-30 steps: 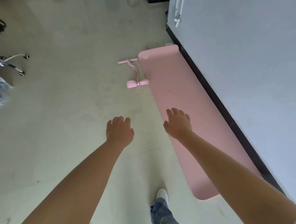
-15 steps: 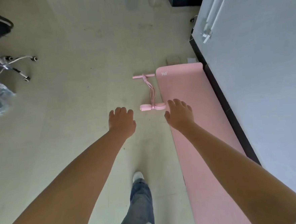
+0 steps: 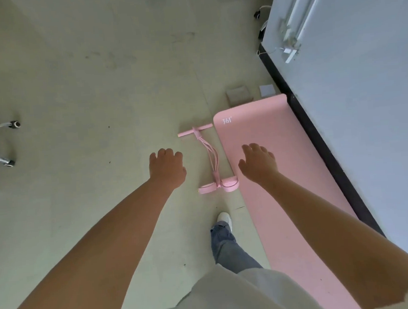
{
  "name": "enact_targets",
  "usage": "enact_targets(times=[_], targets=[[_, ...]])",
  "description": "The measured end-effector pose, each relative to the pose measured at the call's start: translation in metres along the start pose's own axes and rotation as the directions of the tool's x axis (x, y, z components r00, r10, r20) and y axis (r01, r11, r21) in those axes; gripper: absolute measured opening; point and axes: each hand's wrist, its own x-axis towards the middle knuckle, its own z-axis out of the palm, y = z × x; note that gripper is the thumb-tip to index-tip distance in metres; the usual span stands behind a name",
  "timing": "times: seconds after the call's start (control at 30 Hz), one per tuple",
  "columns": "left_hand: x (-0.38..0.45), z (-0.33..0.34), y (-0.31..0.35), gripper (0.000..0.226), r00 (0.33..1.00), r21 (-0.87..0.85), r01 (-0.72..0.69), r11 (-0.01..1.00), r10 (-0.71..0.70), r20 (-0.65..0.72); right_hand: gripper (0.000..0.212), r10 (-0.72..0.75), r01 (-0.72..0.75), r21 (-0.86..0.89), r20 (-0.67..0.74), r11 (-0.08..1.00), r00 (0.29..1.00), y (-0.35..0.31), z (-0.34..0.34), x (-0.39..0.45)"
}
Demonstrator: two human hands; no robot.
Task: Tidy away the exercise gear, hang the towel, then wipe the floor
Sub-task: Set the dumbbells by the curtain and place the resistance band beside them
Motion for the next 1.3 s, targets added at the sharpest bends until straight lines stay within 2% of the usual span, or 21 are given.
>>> enact_targets(times=[0.17,0.33,0.5,0.63,0.8,0.9,1.1,1.3], targets=[[0.121,-0.048,-0.021,0.037,1.000,0.034,-0.022,0.999,0.022,0.020,0.043,0.038,-0.038,0.029,0.026,0.999,0.999,-0.011,-0.039,0.112],[0.218,-0.073,-0.044,0.037,0.989,0.044,-0.150,0.988,0.149,0.019,0.042,0.159,-0.165,0.080,0.076,0.983,0.984,-0.030,-0.056,0.197],[0.321,-0.090,-0.084,0.033,0.950,0.144,-0.311,0.939,0.303,0.076,0.043,0.327,-0.331,0.216,0.054,0.918,0.943,-0.064,-0.053,0.256],[0.395,-0.094,-0.101,0.035,0.869,0.210,-0.494,0.844,0.470,0.154,0.045,0.564,-0.576,0.322,0.138,0.752,0.814,-0.091,-0.032,0.272],[0.449,-0.084,-0.089,0.035,0.784,0.263,-0.621,0.738,0.574,0.237,0.046,0.683,-0.748,0.326,0.307,0.578,0.662,-0.119,0.014,0.260],[0.464,-0.070,-0.068,0.038,0.719,0.292,-0.695,0.657,0.624,0.305,0.047,0.718,-0.823,0.323,0.404,0.467,0.567,-0.124,0.036,0.258],[0.500,-0.017,-0.028,0.039,0.617,0.344,-0.785,0.514,0.695,0.369,0.044,0.733,-0.891,0.346,0.516,0.295,0.443,-0.109,0.092,0.293],[0.556,0.060,0.005,0.036,0.498,0.362,-0.864,0.349,0.694,0.520,0.039,0.722,-0.914,0.377,0.591,0.147,0.360,-0.109,0.162,0.352]])
